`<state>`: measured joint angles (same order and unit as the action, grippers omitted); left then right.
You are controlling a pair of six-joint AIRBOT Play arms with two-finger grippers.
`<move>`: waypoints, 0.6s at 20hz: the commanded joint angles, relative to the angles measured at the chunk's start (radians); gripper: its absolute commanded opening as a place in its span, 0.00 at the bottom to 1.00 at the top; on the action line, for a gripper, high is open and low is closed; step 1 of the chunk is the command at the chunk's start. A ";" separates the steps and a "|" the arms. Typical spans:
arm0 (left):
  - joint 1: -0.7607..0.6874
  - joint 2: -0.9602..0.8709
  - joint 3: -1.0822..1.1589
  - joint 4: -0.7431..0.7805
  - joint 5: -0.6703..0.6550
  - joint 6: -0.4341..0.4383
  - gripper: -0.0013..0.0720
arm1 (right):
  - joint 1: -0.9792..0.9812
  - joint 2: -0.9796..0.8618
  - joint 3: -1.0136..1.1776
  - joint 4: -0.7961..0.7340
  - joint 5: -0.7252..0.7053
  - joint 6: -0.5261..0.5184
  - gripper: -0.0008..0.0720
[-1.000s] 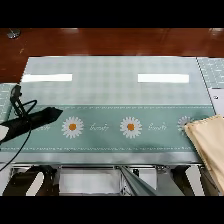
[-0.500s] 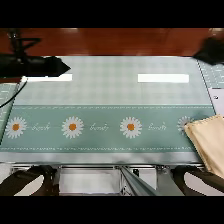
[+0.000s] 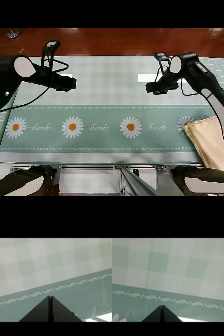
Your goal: Fold the shirts.
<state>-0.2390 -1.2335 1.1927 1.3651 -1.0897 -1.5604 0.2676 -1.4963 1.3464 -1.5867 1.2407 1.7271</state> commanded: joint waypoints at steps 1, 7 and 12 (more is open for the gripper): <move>0.002 -0.015 -0.005 0.023 -0.011 -0.014 0.05 | 0.015 -0.019 -0.014 -0.027 0.009 0.018 0.05; 0.002 -0.026 -0.005 0.023 -0.011 -0.014 0.05 | 0.015 -0.019 -0.014 -0.027 0.009 0.018 0.05; 0.002 -0.026 -0.005 0.023 -0.011 -0.014 0.05 | 0.015 -0.019 -0.014 -0.027 0.009 0.018 0.05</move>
<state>-0.2379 -1.2579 1.1877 1.3872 -1.1004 -1.5749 0.2817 -1.5146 1.3319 -1.6142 1.2491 1.7447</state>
